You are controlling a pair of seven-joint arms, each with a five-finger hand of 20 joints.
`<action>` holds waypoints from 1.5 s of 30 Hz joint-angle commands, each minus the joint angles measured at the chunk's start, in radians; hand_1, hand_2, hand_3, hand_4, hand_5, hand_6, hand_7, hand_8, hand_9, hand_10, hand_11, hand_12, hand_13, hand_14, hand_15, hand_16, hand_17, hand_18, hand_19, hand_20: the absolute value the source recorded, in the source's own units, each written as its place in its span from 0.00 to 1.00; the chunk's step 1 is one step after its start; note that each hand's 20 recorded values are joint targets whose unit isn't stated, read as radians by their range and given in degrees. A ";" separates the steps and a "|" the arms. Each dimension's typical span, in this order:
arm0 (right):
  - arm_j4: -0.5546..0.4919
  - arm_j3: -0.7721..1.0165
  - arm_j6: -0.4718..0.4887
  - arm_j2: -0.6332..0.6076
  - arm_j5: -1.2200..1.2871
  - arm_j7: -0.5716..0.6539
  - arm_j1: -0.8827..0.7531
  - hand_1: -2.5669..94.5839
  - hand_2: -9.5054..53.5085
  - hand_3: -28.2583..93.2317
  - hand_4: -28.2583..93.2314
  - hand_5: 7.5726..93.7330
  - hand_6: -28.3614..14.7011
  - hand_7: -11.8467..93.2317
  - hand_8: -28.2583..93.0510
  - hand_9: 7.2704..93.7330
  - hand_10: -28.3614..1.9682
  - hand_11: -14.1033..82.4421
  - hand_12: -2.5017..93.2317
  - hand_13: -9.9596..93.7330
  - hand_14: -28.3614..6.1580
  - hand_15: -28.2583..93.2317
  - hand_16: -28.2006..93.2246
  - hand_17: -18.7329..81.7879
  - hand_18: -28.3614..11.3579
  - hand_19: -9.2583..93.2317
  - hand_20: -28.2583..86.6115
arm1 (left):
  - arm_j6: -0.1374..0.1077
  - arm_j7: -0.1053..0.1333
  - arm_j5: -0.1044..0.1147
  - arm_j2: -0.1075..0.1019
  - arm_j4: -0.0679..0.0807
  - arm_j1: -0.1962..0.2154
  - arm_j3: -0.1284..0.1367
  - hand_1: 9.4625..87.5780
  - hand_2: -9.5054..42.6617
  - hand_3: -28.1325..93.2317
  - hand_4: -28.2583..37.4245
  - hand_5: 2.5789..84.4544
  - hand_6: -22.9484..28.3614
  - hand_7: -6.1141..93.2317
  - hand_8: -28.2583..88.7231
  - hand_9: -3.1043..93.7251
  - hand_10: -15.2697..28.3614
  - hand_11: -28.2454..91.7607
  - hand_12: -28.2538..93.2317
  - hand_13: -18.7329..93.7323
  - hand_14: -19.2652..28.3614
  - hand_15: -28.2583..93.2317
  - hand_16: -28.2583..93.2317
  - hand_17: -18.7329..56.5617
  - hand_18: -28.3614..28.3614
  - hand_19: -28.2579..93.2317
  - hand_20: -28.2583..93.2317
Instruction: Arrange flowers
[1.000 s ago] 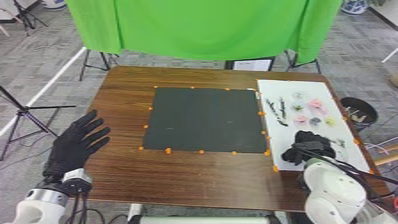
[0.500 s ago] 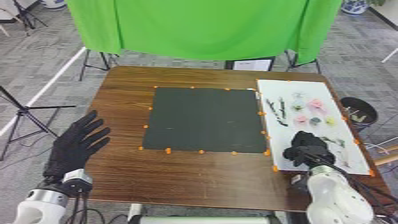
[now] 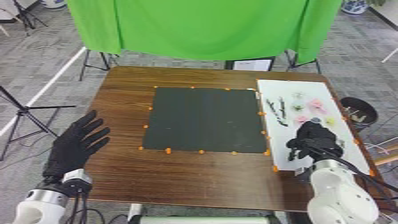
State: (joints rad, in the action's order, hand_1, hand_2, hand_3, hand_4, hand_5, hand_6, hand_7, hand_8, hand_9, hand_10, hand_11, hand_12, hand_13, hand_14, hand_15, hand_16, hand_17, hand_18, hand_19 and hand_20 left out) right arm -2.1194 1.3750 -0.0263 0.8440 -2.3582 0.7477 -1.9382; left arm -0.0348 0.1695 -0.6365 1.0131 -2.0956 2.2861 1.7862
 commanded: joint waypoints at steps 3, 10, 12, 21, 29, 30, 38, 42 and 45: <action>-0.054 0.030 0.312 0.018 0.037 0.111 0.022 0.23 0.00 0.86 0.00 0.76 0.63 0.42 0.14 0.79 0.64 0.89 0.78 0.78 0.51 0.97 0.64 0.51 0.17 0.91 0.64 | 0.006 -0.008 0.004 0.000 -0.005 0.014 0.007 0.20 0.09 0.80 0.00 0.31 0.53 0.26 0.15 0.28 0.61 0.40 0.37 0.33 0.75 0.51 0.23 0.12 0.86 0.56 0.32; -0.035 -0.016 0.411 0.025 0.055 0.147 0.064 0.27 0.00 0.82 0.00 0.73 0.61 0.39 0.15 0.76 0.61 0.88 0.78 0.76 0.50 0.96 0.64 0.50 0.17 0.89 0.64 | 0.002 -0.008 0.007 0.000 -0.005 0.014 0.000 0.20 0.09 0.80 0.00 0.31 0.53 0.26 0.15 0.28 0.61 0.40 0.37 0.33 0.75 0.51 0.23 0.12 0.86 0.56 0.32; -0.013 -0.042 0.379 0.021 0.019 0.129 0.065 0.29 0.00 0.82 0.00 0.73 0.61 0.38 0.15 0.76 0.61 0.88 0.77 0.76 0.50 0.96 0.63 0.50 0.17 0.89 0.64 | 0.003 -0.012 0.005 0.002 -0.005 0.014 0.001 0.20 0.09 0.80 0.00 0.31 0.53 0.26 0.15 0.28 0.61 0.40 0.38 0.33 0.75 0.51 0.23 0.12 0.86 0.56 0.32; 0.037 -0.081 0.352 0.022 0.033 0.115 0.064 0.95 0.00 0.00 0.50 0.87 0.69 0.38 0.29 0.88 0.68 0.89 0.74 0.84 0.55 0.97 0.63 0.56 0.18 0.93 0.63 | -0.001 -0.012 0.006 0.003 -0.005 0.014 0.004 0.20 0.09 0.80 0.00 0.31 0.53 0.26 0.15 0.28 0.61 0.40 0.38 0.33 0.75 0.51 0.23 0.12 0.86 0.56 0.32; 0.047 -0.060 0.251 0.013 0.044 0.041 0.042 0.91 0.00 0.00 0.76 0.89 0.70 0.40 0.37 0.90 0.67 0.91 0.73 0.84 0.51 0.98 0.66 0.55 0.17 0.93 0.65 | -0.004 -0.011 0.007 0.005 -0.004 0.012 0.001 0.20 0.09 0.80 0.00 0.31 0.53 0.26 0.15 0.28 0.62 0.40 0.38 0.33 0.75 0.51 0.23 0.12 0.86 0.56 0.32; 0.049 -0.058 0.236 0.014 0.029 0.031 0.040 0.90 0.00 0.00 0.80 0.86 0.69 0.42 0.41 0.88 0.68 0.92 0.74 0.84 0.52 0.99 0.66 0.55 0.17 0.93 0.65 | -0.004 -0.013 0.007 0.006 -0.006 0.014 0.003 0.20 0.09 0.80 0.00 0.31 0.53 0.26 0.15 0.28 0.62 0.40 0.37 0.33 0.75 0.51 0.23 0.12 0.86 0.56 0.32; 0.031 -0.041 0.009 -0.017 -0.035 0.002 0.021 0.84 0.05 0.00 0.92 0.73 0.69 0.56 0.47 0.85 0.74 0.95 0.74 0.83 0.58 1.00 0.65 0.55 0.20 0.94 0.65 | 0.000 -0.016 0.005 0.007 -0.002 0.010 0.001 0.20 0.09 0.80 0.00 0.31 0.53 0.26 0.15 0.28 0.61 0.40 0.38 0.33 0.75 0.51 0.23 0.12 0.86 0.56 0.32; 0.019 -0.036 -0.036 -0.029 -0.057 0.004 0.027 0.83 0.07 0.00 0.93 0.70 0.69 0.60 0.48 0.85 0.76 0.95 0.74 0.83 0.59 1.00 0.65 0.55 0.21 0.94 0.64 | 0.002 -0.015 0.004 0.004 -0.002 0.010 0.002 0.20 0.09 0.80 0.00 0.31 0.53 0.26 0.15 0.28 0.61 0.40 0.38 0.33 0.75 0.51 0.23 0.12 0.86 0.56 0.32; 0.004 -0.027 -0.044 -0.035 -0.061 0.008 0.036 0.83 0.07 0.00 0.94 0.70 0.69 0.61 0.48 0.85 0.76 0.95 0.75 0.83 0.59 1.00 0.65 0.55 0.21 0.94 0.64 | 0.002 -0.011 0.005 -0.002 -0.001 0.009 0.002 0.20 0.09 0.80 0.00 0.31 0.53 0.26 0.15 0.28 0.61 0.40 0.38 0.33 0.75 0.51 0.23 0.12 0.86 0.56 0.32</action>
State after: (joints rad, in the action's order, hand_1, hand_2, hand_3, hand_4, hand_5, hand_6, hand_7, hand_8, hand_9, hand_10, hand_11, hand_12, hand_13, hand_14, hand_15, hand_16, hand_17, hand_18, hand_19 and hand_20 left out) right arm -2.0819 1.3264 -0.0454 0.8337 -2.3815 0.7551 -1.9134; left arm -0.0357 0.1637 -0.6353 1.0134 -2.0957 2.2910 1.7876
